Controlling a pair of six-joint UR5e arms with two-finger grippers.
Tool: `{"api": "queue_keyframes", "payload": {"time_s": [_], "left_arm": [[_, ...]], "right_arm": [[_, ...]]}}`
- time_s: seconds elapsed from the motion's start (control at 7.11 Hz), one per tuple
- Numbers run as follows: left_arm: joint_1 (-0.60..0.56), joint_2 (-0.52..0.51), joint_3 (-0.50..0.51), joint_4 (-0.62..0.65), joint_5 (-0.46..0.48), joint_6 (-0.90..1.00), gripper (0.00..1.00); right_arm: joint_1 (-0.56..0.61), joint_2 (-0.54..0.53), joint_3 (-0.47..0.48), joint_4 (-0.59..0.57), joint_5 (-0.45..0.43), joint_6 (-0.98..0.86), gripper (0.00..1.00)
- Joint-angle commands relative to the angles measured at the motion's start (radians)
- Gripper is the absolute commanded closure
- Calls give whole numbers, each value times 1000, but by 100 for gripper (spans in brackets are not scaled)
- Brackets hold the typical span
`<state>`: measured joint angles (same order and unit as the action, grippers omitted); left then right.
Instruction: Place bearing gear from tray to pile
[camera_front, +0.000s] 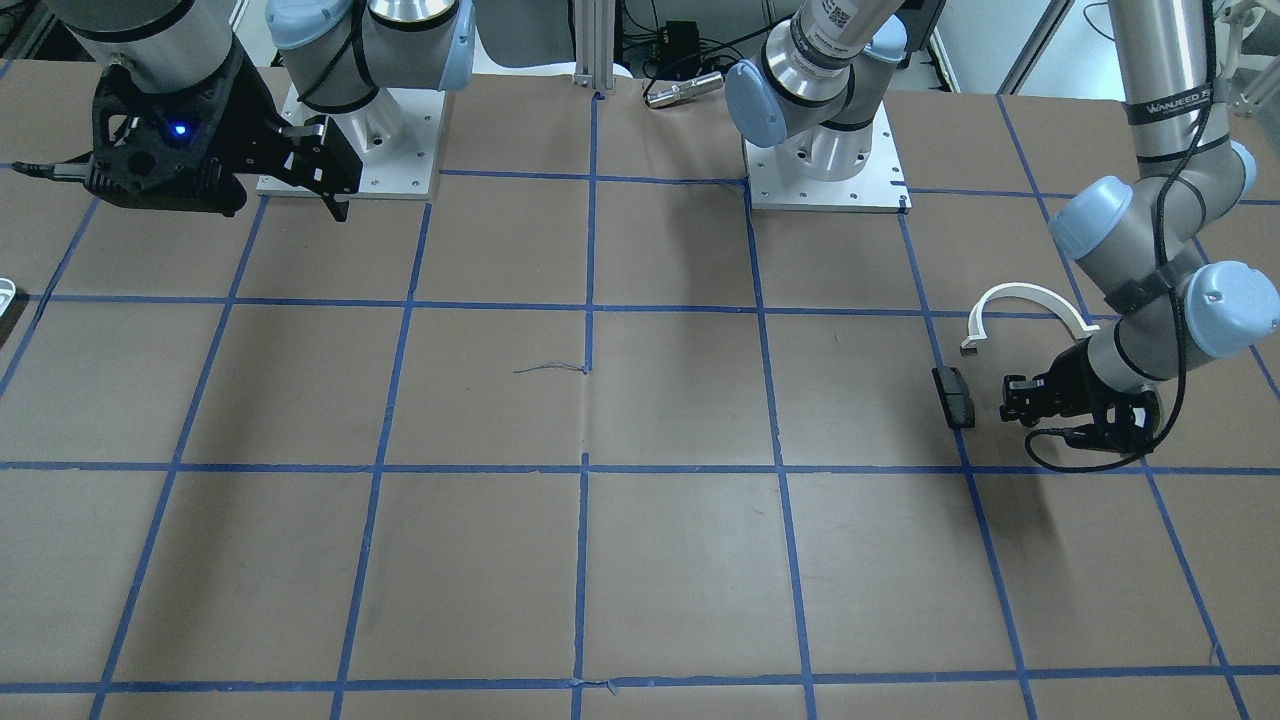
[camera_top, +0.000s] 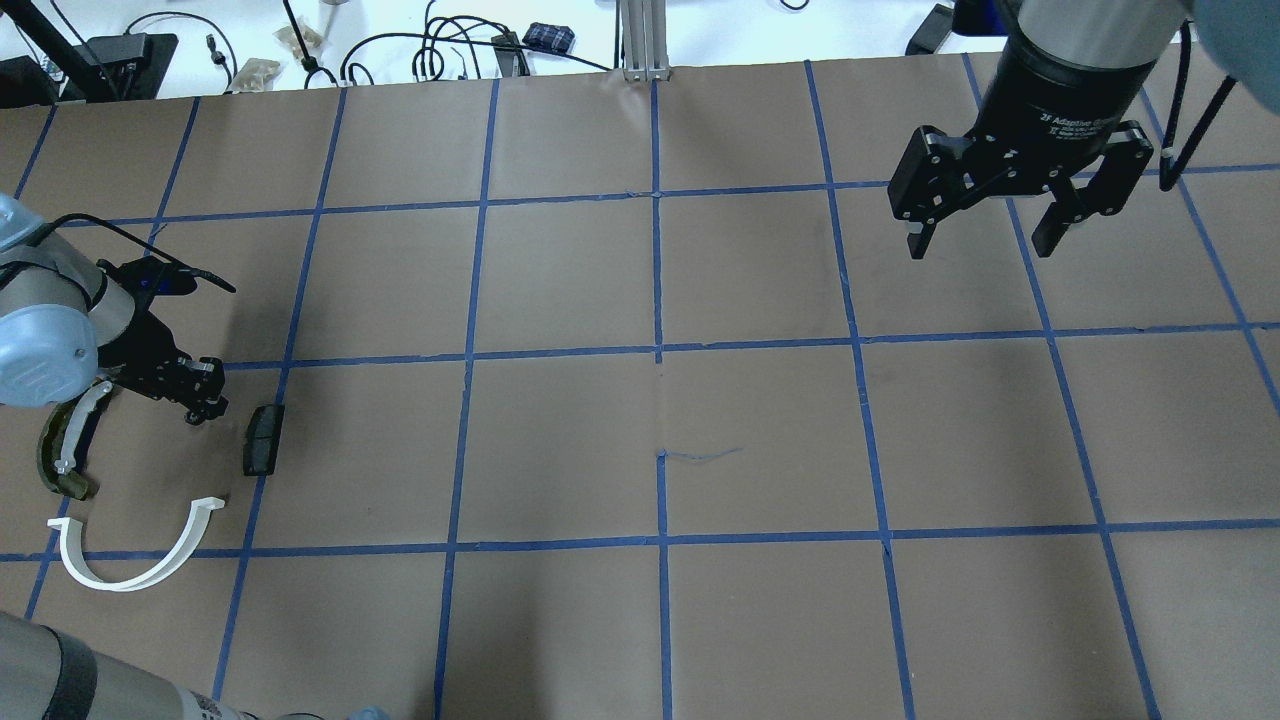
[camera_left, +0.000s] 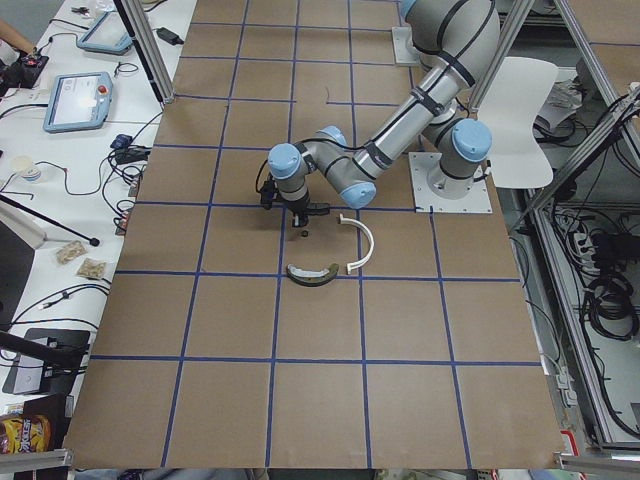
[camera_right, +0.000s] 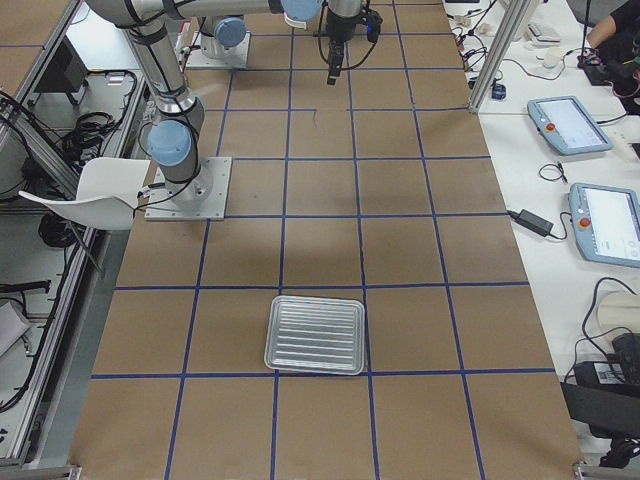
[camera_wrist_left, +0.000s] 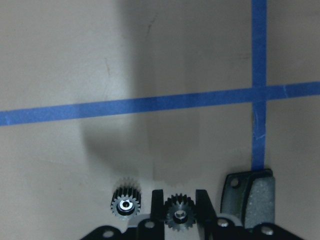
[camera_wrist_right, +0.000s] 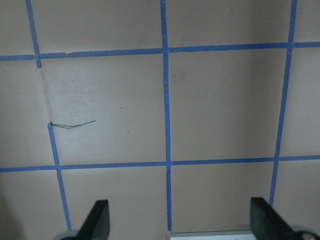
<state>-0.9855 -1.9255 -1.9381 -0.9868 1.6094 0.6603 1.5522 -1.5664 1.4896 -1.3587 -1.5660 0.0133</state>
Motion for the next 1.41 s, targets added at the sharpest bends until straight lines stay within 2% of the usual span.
{"api": "queue_keyframes", "payload": {"time_s": [0.0,0.14,0.28,0.42,0.7,0.84,1.12,1.27], "left_arm": [[1,-1,1,0,15,1,70],[1,-1,2,0,15,-1,47],[1,-1,2,2,15,-7,29],[1,2,2,26,15,-4,0],[-27,46,39,13,14,-45,0],[-109,81,85,-62,6,-115,0],[-327,152,224,-298,3,-369,0],[-429,186,345,-466,-38,-462,0]], "right_arm": [[0,0,0,0,7,2,0],[0,0,0,-2,1,-2,0],[0,0,1,-2,0,-1,0],[0,0,0,-2,0,-1,0],[0,0,0,-2,1,1,0],[0,0,1,-2,0,-4,0],[0,0,0,-2,1,-1,0],[0,0,0,-2,0,-3,0]]}}
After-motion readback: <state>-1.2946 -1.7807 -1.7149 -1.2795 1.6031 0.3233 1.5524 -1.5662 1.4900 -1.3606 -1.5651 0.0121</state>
